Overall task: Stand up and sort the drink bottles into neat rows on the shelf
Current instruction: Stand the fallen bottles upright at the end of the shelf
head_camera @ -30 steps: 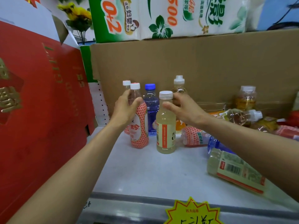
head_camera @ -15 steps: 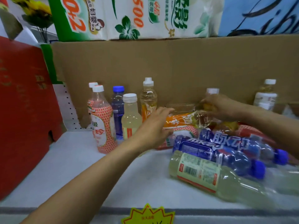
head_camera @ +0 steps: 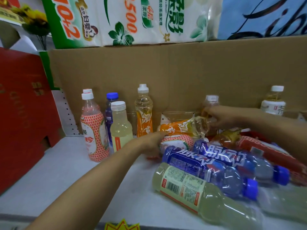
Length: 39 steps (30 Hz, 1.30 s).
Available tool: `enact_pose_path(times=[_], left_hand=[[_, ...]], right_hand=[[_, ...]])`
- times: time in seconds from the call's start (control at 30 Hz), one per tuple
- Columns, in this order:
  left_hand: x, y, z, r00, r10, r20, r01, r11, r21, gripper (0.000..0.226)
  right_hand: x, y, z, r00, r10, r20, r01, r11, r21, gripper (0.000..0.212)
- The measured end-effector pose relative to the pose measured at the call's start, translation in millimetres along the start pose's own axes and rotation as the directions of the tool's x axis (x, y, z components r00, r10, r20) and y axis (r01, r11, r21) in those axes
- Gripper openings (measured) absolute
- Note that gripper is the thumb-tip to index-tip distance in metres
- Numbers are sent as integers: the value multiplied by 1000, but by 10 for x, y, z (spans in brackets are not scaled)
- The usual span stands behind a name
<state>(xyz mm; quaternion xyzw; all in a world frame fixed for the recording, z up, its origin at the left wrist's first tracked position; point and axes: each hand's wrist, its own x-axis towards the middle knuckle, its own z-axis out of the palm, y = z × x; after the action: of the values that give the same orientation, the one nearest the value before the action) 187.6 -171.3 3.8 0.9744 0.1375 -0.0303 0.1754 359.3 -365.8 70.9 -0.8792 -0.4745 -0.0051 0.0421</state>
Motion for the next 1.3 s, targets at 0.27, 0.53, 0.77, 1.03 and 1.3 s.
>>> enact_pose_path(times=[0.27, 0.53, 0.77, 1.03, 1.3], left_hand=[[26, -48, 45, 996, -22, -89, 16, 998, -62, 84], [97, -109, 74, 994, -49, -98, 41, 995, -86, 82], [158, -69, 46, 997, -69, -33, 72, 994, 81, 72], [98, -212, 64, 985, -148, -90, 126, 969, -215, 67], [42, -71, 268, 957, -183, -224, -23, 723, -690, 73]], right_hand=[[284, -363, -561, 951, -74, -301, 125, 980, 153, 36], [717, -593, -363, 899, 22, -437, 112, 954, 278, 53], [523, -594, -288, 948, -71, -310, 164, 944, 285, 73], [-20, -277, 164, 997, -74, -28, 78, 967, 242, 39], [-32, -512, 106, 989, -22, -147, 132, 585, 800, 54]])
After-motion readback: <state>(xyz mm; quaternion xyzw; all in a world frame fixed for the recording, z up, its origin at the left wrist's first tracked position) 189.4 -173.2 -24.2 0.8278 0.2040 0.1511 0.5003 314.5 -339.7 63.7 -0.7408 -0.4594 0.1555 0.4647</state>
